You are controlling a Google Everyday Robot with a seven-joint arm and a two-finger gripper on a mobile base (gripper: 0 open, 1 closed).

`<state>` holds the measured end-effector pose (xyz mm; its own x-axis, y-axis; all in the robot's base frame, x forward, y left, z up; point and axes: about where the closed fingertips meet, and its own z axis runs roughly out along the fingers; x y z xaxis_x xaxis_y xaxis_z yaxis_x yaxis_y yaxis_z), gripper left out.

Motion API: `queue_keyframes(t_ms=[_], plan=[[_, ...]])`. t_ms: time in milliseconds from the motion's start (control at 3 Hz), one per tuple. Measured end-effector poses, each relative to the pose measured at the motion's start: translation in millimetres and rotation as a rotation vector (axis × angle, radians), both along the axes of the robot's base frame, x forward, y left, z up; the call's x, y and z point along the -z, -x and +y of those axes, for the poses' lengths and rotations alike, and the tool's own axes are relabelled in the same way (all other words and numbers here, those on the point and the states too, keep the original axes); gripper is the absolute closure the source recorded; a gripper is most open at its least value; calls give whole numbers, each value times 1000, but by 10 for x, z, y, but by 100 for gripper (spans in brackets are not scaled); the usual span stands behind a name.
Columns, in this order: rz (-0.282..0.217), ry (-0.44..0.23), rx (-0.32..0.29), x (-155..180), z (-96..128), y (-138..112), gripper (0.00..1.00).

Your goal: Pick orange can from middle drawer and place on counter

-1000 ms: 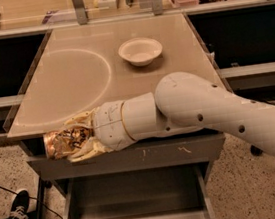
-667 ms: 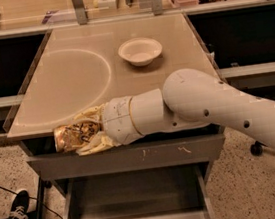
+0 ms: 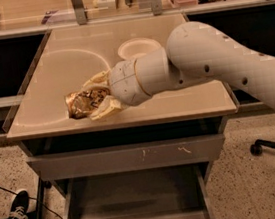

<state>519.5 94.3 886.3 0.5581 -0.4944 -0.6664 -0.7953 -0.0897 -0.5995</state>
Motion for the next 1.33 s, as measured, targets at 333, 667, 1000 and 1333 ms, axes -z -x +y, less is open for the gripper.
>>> queue_keyframes(t_ms=[333, 667, 1000, 1333], plan=[[5, 31, 18, -133, -135, -272, 100], [40, 11, 52, -3, -320, -456, 100], [87, -21, 95, 275, -570, -573, 100], [92, -24, 98, 306, -590, -582, 84]])
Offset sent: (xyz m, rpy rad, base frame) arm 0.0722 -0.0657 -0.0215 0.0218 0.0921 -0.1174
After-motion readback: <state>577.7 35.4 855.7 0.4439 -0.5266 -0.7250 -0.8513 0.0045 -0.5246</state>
